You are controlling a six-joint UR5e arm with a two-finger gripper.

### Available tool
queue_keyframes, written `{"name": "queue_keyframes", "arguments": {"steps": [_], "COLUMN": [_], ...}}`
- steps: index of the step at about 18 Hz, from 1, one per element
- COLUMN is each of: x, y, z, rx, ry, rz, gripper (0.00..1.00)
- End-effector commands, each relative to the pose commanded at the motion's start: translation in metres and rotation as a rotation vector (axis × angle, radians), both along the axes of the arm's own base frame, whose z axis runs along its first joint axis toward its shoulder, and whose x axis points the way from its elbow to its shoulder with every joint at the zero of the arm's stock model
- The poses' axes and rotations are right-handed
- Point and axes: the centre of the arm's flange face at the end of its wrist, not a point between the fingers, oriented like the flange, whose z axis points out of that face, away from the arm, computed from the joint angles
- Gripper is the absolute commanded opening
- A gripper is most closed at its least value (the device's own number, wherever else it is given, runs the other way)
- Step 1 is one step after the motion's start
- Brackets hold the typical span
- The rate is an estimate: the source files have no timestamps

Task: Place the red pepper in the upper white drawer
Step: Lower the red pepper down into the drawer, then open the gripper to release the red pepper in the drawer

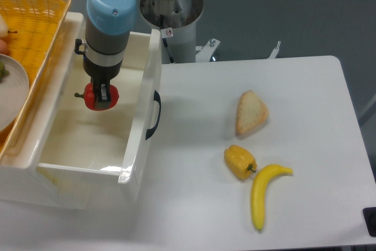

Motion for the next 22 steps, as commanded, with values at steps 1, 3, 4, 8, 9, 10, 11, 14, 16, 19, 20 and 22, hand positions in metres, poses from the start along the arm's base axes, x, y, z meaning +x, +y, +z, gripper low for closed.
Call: {"name": "queue_keyframes", "arguments": {"steps": [1, 3, 4, 8, 9, 10, 11, 14, 16, 19, 20, 22], "x": [0.0000, 0.0000, 0.0001, -0.0001, 0.0001, 0.0000, 0.0001, 0.0032, 0.0072, 0.0073, 0.0070, 0.0060], "y": [0.0001, 0.0001, -0.0001, -0.0001, -0.0004, -0.0003, -0.0004, 0.0009, 0.0020, 0.0021, 0.0026, 0.0008], "z": [0.0006, 0.0006, -0.0001, 0.0000, 0.0008, 0.0009, 0.0008, 0.0000, -0.0007, 0.0017, 0.0039, 0.0079], "rx": [0.002, 0.002, 0.001, 0.002, 0.004, 0.005, 0.005, 0.004, 0.003, 0.008, 0.012, 0.017], "ry": [0.001, 0.001, 0.000, 0.003, 0.004, 0.005, 0.004, 0.004, 0.005, 0.006, 0.009, 0.014], "rz": [-0.006, -0.006, -0.006, -0.010, -0.012, -0.012, -0.015, -0.022, -0.030, -0.030, -0.030, -0.027], "gripper": [0.24, 0.24, 0.28, 0.64, 0.66, 0.72, 0.72, 0.73, 0.75, 0.76, 0.78, 0.92]}}
